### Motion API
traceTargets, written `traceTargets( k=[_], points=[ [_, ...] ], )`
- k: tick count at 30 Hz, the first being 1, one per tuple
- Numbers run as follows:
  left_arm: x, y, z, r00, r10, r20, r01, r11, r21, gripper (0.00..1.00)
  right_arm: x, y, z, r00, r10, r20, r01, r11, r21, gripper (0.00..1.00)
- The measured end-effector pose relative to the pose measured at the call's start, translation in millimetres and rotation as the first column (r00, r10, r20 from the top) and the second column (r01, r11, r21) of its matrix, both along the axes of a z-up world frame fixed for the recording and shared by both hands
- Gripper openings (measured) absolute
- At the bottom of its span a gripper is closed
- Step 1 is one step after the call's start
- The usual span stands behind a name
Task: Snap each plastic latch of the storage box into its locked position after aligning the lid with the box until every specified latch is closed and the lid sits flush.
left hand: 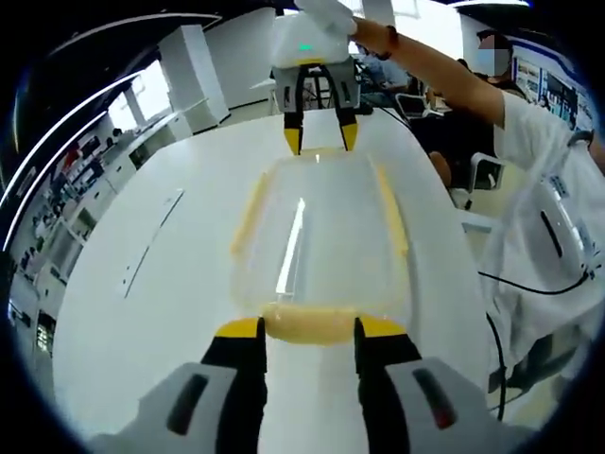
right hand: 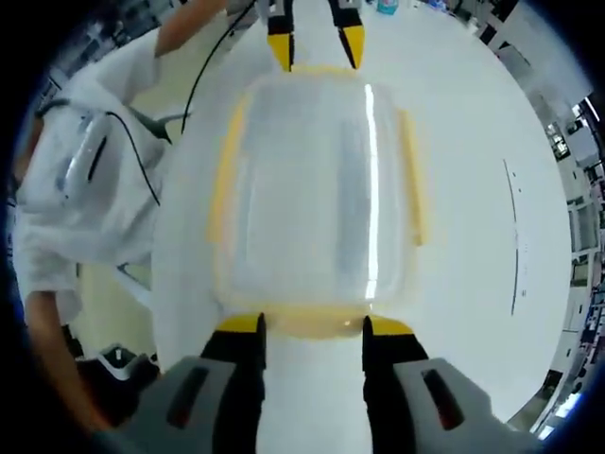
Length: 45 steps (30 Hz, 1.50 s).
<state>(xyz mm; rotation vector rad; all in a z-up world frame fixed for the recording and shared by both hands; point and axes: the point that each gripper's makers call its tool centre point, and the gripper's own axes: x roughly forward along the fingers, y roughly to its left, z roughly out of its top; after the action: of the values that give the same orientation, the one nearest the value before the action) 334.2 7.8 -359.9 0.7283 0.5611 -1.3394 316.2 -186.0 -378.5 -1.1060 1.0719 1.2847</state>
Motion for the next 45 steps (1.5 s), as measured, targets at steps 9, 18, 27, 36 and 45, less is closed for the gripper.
traceTargets(
  k=[9,18,27,36,45],
  points=[
    [-6.5,4.1,-8.7,1.0,0.0,0.012,0.0,1.0,0.019,0.34,1.7,5.7,-0.6,1.0,0.004,0.019,-0.003,0.999,-0.05,0.37],
    [-2.0,11.8,-7.4,1.0,0.001,0.008,-0.001,0.999,-0.033,0.34,4.3,8.9,-3.8,0.999,0.028,0.029,-0.024,0.992,-0.125,0.37],
    [5.4,14.1,2.3,1.0,-0.006,-0.003,0.006,1.0,-0.022,0.34,9.1,10.5,10.3,1.0,0.012,0.024,-0.011,0.998,-0.056,0.37],
    [-5.6,10.3,14.5,1.0,-0.025,0.002,0.025,1.0,-0.018,0.34,-0.4,8.5,16.0,1.0,0.011,0.01,-0.011,0.999,-0.048,0.37],
    [-9.3,13.5,1.0,1.0,-0.022,-0.003,0.022,1.0,-0.011,0.34,-7.5,13.0,1.1,1.0,0.02,-0.002,-0.02,0.997,-0.081,0.37]
  ],
)
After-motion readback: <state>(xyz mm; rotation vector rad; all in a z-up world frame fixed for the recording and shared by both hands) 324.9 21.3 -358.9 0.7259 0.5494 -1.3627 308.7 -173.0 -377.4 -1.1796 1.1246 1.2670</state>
